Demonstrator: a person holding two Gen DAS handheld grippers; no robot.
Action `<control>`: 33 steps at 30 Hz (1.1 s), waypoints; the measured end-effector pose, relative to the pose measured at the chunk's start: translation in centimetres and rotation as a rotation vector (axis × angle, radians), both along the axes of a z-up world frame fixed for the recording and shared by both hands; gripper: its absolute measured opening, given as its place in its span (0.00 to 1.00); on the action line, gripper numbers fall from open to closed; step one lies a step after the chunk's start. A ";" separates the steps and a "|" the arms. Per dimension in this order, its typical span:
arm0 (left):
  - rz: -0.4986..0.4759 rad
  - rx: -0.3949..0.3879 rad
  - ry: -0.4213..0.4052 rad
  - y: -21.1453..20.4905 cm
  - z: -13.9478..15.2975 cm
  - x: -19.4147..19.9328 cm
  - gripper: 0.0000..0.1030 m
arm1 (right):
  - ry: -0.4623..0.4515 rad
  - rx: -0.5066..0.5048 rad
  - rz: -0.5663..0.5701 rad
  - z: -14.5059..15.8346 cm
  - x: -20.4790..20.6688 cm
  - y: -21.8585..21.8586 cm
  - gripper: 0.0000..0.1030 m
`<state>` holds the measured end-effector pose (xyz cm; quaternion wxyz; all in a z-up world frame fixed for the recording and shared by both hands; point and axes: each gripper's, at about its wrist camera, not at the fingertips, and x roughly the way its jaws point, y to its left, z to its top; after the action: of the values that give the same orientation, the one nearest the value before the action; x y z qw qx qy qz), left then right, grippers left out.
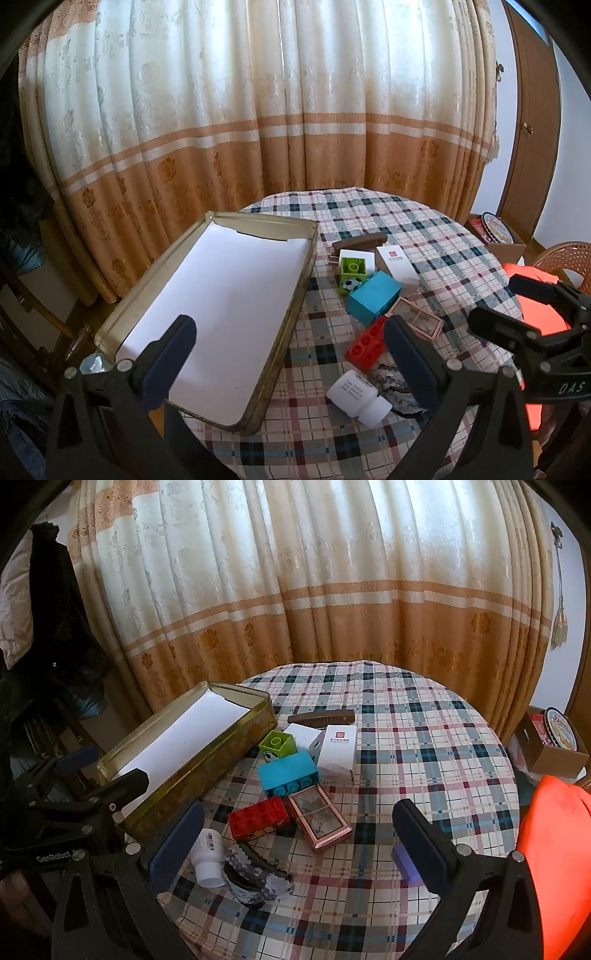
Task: Organize rigid objects
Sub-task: 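Move right gripper to the purple cube while left gripper approaches the white pill bottle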
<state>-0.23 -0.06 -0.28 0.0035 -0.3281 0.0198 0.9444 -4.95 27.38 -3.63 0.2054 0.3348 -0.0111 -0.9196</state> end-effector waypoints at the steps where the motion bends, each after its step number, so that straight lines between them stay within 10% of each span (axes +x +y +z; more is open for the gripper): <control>1: 0.001 0.000 -0.001 0.0 0.0 0.0 1.00 | -0.001 0.000 0.000 0.0 0.0 0.0 1.00; 28: -0.172 0.034 -0.146 3.2 -5.2 1.2 0.82 | -0.067 0.078 -0.106 -6.7 -1.1 7.2 0.98; 33: -0.182 0.038 -0.179 3.4 -5.8 1.0 0.73 | -0.038 0.144 -0.119 -7.5 -1.6 6.8 0.78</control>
<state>0.81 3.39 -6.09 0.0972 -0.4078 0.0314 0.9074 -6.51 34.22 -11.17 0.1256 0.3648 0.0312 -0.9220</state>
